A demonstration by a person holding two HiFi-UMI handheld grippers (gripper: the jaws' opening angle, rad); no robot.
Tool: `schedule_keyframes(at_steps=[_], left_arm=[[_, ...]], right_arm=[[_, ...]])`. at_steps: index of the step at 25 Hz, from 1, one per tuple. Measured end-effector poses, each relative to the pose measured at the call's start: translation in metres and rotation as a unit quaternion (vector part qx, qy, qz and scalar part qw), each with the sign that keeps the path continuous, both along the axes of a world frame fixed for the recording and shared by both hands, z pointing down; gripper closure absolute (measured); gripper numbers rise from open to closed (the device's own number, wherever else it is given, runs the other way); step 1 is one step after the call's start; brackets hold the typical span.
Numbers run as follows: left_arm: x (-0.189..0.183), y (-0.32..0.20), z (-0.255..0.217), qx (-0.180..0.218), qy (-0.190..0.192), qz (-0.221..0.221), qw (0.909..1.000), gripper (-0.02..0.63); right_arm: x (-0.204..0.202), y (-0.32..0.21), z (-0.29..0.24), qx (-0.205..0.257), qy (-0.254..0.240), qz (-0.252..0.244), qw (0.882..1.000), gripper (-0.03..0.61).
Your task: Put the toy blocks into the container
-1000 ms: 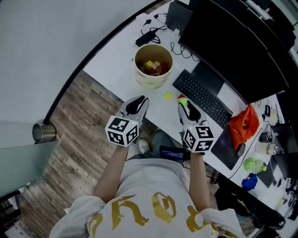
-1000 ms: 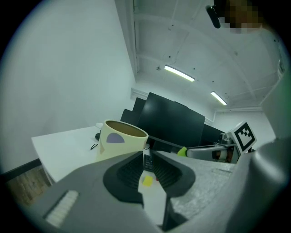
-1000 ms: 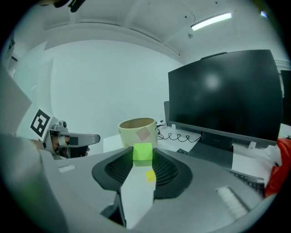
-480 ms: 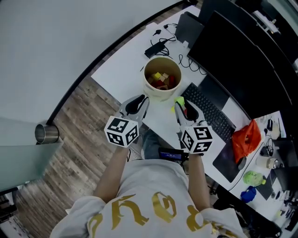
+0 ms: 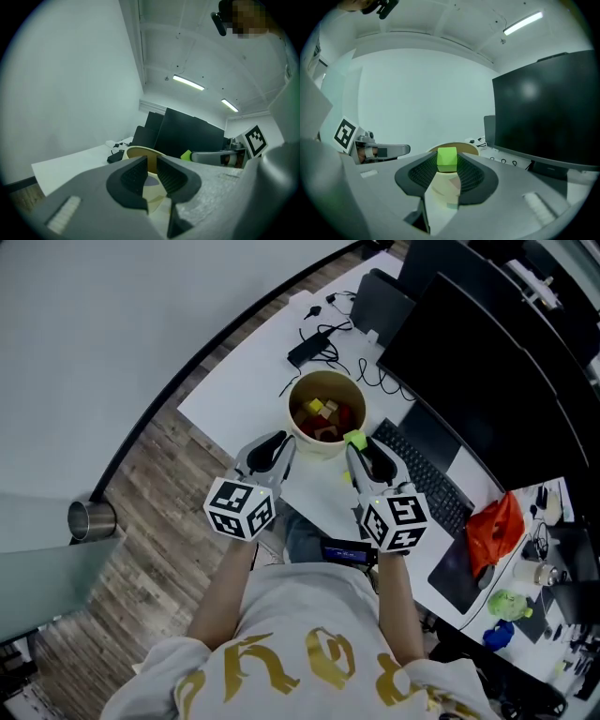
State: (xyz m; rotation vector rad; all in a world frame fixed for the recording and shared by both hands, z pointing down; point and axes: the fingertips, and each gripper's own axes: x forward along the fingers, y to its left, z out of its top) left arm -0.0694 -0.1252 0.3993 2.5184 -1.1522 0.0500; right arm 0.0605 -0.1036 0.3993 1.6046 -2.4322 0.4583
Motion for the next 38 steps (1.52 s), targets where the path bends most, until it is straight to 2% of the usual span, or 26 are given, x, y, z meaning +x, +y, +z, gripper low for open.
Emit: schedule_keyframes(at_steps=[13, 38], left_arm=[[-0.002, -0.020, 0.005, -0.010, 0.012, -0.005, 0.9999, 0.546], [-0.005, -0.041, 0.030, -0.035, 0.007, -0.027, 0.9990, 0.545]], right_arm=[[-0.011, -0.024, 0.013, -0.009, 0.006, -0.011, 1.000, 0.416], [-0.012, -0.049, 0.038, -0.024, 0.003, -0.039, 0.999, 0.423]])
